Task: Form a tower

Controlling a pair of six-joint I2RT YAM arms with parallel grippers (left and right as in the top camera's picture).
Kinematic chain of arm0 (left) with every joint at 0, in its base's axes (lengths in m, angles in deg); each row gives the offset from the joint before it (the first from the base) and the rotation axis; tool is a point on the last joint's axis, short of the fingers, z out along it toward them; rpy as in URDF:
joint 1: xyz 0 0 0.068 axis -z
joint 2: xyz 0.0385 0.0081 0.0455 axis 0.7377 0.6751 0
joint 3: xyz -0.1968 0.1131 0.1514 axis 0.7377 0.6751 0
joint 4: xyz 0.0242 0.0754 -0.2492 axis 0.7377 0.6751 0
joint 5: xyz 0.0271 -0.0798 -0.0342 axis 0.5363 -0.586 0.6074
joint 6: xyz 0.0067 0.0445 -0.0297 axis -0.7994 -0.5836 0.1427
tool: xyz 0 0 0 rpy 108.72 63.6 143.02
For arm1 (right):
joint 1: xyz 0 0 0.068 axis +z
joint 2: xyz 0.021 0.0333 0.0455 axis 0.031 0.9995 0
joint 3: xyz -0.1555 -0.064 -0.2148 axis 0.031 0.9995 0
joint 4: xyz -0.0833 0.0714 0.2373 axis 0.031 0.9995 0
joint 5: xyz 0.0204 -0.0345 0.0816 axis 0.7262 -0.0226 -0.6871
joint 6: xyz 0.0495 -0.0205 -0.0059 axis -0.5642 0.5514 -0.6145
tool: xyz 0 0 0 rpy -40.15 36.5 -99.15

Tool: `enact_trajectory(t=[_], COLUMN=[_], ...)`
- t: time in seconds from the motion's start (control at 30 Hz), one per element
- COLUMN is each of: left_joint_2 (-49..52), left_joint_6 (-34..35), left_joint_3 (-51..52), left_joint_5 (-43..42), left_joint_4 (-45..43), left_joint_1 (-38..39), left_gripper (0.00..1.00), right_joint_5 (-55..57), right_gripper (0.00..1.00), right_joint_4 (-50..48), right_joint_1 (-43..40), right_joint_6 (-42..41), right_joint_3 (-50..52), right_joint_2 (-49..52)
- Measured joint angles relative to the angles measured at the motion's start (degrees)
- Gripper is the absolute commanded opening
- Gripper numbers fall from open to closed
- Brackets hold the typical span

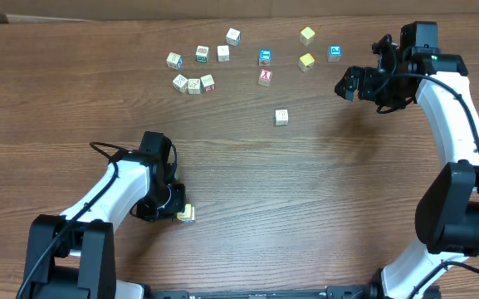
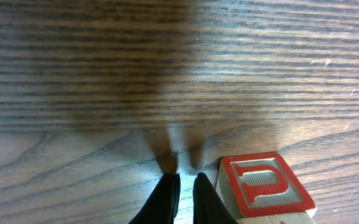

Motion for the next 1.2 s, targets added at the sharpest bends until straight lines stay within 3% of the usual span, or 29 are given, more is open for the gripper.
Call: enact_trajectory(t=[1.2], left_joint_2=[0.0], left_joint_6=[0.44], left_joint_3=[0.0], left_joint_5=[0.22], left_joint_4=[0.28], left_joint_1=[0.0], left_gripper=[0.17], right_joint_5=[0.02], right_gripper=[1.0], right_joint_4=[-0.02], right_joint_1=[0.0], right_joint_6=[0.0], right_joint_3=[0.0], right_joint_2=[0.0])
